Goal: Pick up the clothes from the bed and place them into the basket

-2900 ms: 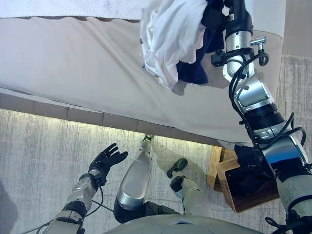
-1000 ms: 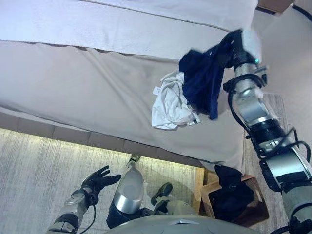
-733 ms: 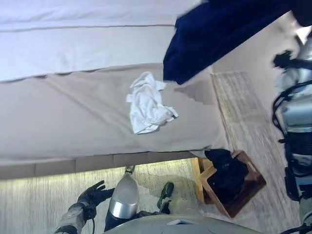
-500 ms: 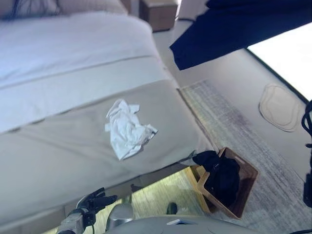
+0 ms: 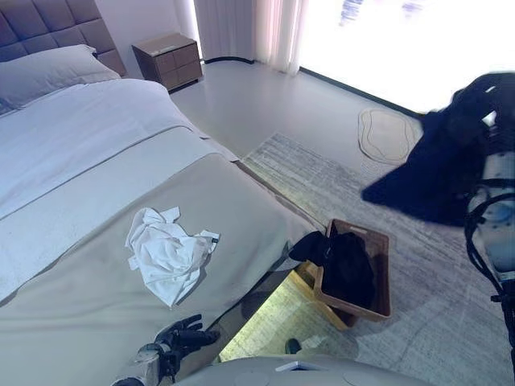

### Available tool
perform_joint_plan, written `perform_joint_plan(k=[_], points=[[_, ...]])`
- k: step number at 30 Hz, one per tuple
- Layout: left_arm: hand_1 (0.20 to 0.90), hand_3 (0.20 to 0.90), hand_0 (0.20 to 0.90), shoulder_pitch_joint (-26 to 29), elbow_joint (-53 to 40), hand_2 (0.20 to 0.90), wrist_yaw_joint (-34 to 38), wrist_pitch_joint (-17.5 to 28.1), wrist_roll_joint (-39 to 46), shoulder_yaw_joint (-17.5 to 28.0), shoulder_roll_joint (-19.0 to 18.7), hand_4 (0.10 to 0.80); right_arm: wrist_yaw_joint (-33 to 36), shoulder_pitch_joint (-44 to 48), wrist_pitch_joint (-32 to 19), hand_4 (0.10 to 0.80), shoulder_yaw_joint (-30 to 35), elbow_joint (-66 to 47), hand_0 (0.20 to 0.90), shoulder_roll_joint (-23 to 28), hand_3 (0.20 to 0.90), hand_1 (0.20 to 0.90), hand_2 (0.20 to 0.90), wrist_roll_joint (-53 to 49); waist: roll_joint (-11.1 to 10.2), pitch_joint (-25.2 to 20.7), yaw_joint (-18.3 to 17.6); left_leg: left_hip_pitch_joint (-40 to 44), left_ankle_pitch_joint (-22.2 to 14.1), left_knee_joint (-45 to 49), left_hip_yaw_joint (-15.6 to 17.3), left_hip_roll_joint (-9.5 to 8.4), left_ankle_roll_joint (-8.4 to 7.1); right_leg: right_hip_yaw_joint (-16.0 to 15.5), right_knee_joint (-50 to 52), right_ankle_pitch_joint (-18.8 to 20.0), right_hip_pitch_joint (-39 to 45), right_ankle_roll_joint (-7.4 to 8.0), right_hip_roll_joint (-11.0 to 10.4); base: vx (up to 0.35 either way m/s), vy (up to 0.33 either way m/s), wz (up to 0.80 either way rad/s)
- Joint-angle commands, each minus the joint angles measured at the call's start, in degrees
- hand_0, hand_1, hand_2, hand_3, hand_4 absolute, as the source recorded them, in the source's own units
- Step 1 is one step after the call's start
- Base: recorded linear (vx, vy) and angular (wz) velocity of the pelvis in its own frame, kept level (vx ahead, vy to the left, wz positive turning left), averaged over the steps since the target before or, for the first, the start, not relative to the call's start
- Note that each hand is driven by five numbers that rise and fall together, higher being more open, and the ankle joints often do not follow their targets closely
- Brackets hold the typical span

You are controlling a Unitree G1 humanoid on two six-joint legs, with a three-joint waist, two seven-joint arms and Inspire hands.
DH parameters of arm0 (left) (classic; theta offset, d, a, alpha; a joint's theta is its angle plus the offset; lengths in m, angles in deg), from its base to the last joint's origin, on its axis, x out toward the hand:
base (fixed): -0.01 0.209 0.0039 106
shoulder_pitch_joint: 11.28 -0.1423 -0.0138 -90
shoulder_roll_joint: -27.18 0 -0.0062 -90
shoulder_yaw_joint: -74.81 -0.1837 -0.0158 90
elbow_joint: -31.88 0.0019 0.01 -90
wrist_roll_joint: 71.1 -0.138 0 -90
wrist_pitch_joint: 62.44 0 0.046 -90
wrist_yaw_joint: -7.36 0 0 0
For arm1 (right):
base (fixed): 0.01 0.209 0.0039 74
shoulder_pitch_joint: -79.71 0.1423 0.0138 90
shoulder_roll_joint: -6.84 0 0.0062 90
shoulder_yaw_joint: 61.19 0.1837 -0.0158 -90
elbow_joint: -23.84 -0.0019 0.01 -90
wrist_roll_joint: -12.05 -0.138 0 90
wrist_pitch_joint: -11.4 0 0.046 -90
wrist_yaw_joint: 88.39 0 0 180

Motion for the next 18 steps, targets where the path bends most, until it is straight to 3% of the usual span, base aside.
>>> perform_joint_plan(k=[1, 2, 5, 10, 16, 18], points=[[0.9, 0.9, 0.9, 6.9, -1.0, 0.9, 0.9, 2.2, 3.3, -2.6, -3.5, 0.8, 1.0, 14.6, -2.0, 0.1, 0.9, 1.8, 0.3, 1.2, 0.2, 0.3, 0.3, 1.2, 0.8, 7.9, 2.4, -2.1, -8.2, 3.0, -3.6, -4.28, 3.28, -4.2, 10.4, -5.5, -7.4, -2.52, 0.8, -0.349, -0.126, 0.04], [0.9, 0.9, 0.9, 9.0, -1.8, 0.9, 1.2, 2.7, 4.7, -3.5, -3.1, 0.8, 0.4, 17.7, -0.5, 0.1, -1.3, 4.9, 0.3, 1.3, 0.2, 0.3, 0.3, 0.8, 2.1, 10.6, 2.3, -4.5, -7.3, 3.6, -3.9, -4.29, 2.75, -4.4, 11.5, -5.5, -9.8, -2.94, 0.7, -0.313, -0.096, 0.03], [0.9, 0.9, 0.9, 11.1, -3.4, 0.9, 1.5, 3.8, 6.9, -5.0, -2.2, 0.8, 0.8, 22.2, 0.6, 0.1, -4.9, 10.1, 0.3, 1.3, 0.2, 0.3, 0.3, 1.2, 4.4, 14.1, 2.5, -7.6, -5.7, 3.9, -4.2, -4.12, 1.81, -5.1, 12.6, -5.8, -12.6, -3.48, 0.5, -0.188, -0.081, 0.02], [0.9, 0.9, 0.9, 13.7, -5.8, 0.9, 0.9, 6.4, 11.1, -7.6, -1.8, 0.8, 2.8, 30.5, 7.1, 0.1, -11.4, 20.2, 0.3, 0.8, 0.2, 0.3, 0.3, 1.7, 8.4, 19.2, 2.7, -14.0, -3.7, 5.1, -4.4, -3.89, 0.55, -6.1, 16.5, -6.9, -20.3, -4.21, -0.3, -0.124, -0.069, -0.06], [0.9, 0.9, 0.9, 14.7, -7.0, 0.9, 1.4, 6.6, 14.3, -8.3, -2.2, 0.8, 5.0, 36.6, 14.7, 0.1, -16.2, 35.0, 0.3, -0.1, 0.2, 0.3, 0.3, 2.3, 11.8, 22.6, 3.7, -19.3, -2.4, 6.9, -4.7, -4.32, -0.12, -7.3, 20.5, -7.9, -26.8, -4.99, -1.0, -0.057, -0.046, -0.06], [0.9, 0.9, 0.9, 14.8, -7.1, 0.9, 0.9, 6.3, 14.8, -8.0, -3.0, 0.8, 5.2, 37.5, 17.1, 0.1, -17.7, 39.5, 0.3, 0.1, 0.2, 0.3, 0.3, 2.1, 12.5, 23.5, 3.8, -19.5, -3.1, 7.0, -5.1, -4.76, -0.57, -7.2, 22.0, -9.8, -27.6, -4.85, -1.4, 0.031, -0.061, 0.06]])
